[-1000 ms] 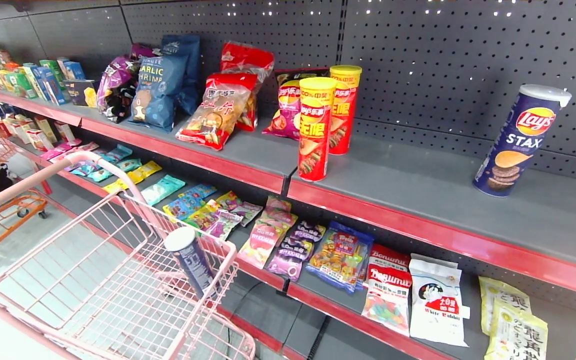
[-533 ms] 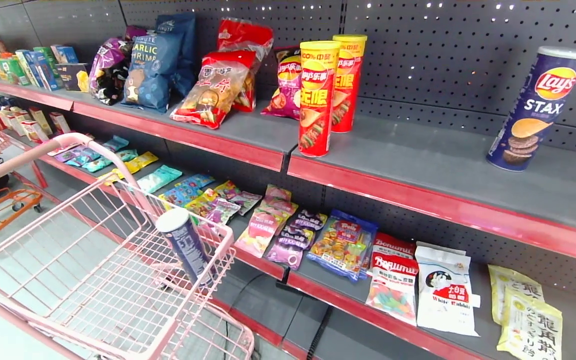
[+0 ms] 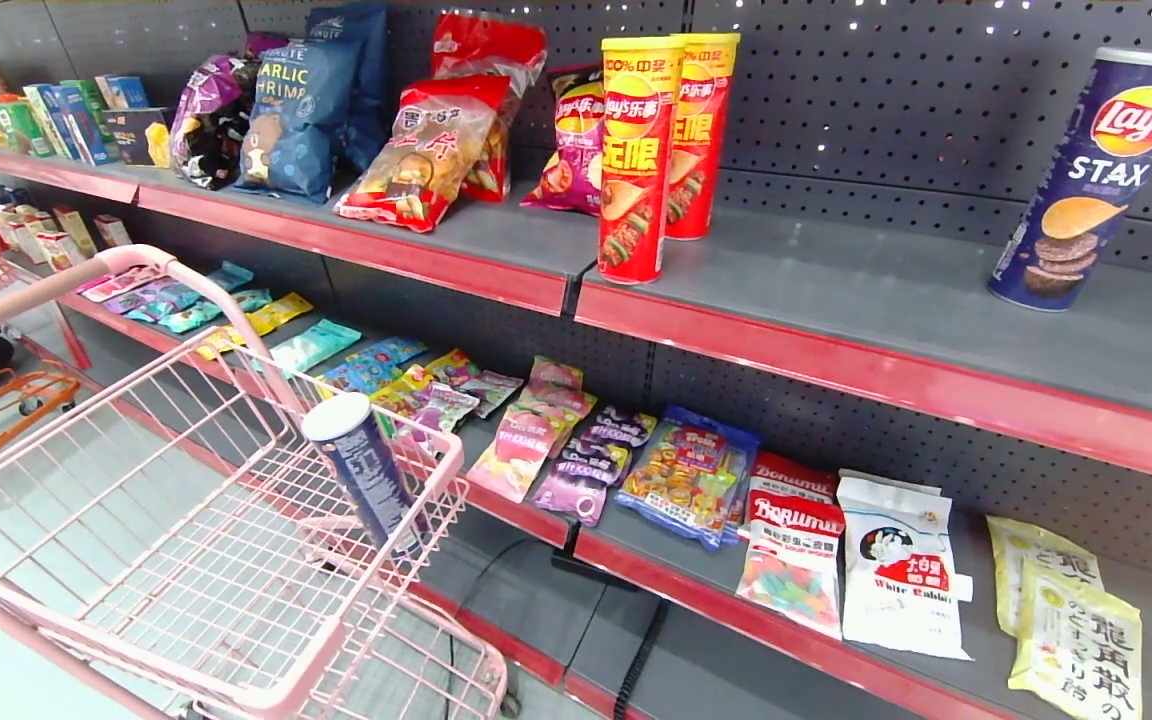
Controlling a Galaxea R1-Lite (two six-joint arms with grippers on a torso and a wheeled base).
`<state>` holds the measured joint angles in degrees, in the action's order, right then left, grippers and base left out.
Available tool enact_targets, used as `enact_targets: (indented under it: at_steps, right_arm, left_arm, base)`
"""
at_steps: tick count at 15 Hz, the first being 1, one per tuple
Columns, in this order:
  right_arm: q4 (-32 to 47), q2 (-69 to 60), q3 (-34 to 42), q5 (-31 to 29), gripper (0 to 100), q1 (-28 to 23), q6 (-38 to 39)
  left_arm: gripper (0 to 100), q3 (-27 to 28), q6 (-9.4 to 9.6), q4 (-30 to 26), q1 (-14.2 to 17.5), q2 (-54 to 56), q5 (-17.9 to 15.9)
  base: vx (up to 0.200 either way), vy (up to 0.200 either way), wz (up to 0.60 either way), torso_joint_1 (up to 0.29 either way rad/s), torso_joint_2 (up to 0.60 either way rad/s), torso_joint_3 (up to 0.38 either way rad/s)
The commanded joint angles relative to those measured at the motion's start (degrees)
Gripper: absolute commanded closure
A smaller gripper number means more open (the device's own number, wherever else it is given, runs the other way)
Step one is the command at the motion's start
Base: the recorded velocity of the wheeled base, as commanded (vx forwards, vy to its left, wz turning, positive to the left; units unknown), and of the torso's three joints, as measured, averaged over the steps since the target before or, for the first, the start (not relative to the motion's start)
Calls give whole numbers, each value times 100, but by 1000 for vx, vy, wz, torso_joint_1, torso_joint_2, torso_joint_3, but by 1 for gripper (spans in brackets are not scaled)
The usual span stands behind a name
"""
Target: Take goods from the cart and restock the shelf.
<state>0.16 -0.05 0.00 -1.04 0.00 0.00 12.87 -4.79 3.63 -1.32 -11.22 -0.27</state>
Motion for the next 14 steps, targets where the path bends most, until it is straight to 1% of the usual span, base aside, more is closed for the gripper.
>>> enact_targets:
  at_steps: [1,2,3,4,5,6,7,8,9,10,11,12,14]
  right_arm:
    - [2,5,-9,-2,0,0,0]
    - [2,5,0,-11,0,0,18]
    - [2,5,0,-11,0,0,26]
    - [2,5,0,-11,0,0,26]
    - [2,5,0,-11,0,0,26]
    - [2,5,0,-11,0,0,35]
    - [2,5,0,-11,0,0,26]
    - [2,5,0,-11,0,0,26]
    - [2,5,0,-11,0,0,35]
    - [2,5,0,-11,0,0,35]
    - [2,5,0,-11,0,0,26]
    - [2,5,0,-11,0,0,26]
    - [2,5,0,-11,0,0,26]
  left_arm:
    - [0,1745,-558,788,202,-3537,167]
    - [0,1683,-312,806,290,-4082,141]
    - [0,1648,-294,1052,360,-5075,88]
    - [0,1587,-321,1641,466,-5795,-96]
    - [0,1437,-242,2212,518,-6270,-351]
    - [0,1270,22,2713,554,-6718,-544]
    - [0,1077,251,3108,650,-7114,-878]
    - [0,910,426,3416,738,-7325,-1362]
    - [0,778,708,3627,861,-7536,-1880]
    - [0,743,1050,3662,993,-7773,-2179]
    - [0,769,1384,3671,1107,-8002,-2381]
    - [0,813,1534,3715,1151,-8177,-2540]
    - [0,919,1569,3952,1151,-8485,-2610]
  base:
    - [0,0,0,0,0,0]
    - [0,0,0,0,0,0]
    - [0,0,0,0,0,0]
    - [0,0,0,0,0,0]
    - [0,0,0,0,0,0]
    - [0,0,0,0,0,0]
    - [0,0,0,0,0,0]
    - [0,0,0,0,0,0]
    - [0,0,0,0,0,0]
    - [0,0,0,0,0,0]
    - [0,0,0,0,0,0]
    - [0,0,0,0,0,0]
    - [0,0,0,0,0,0]
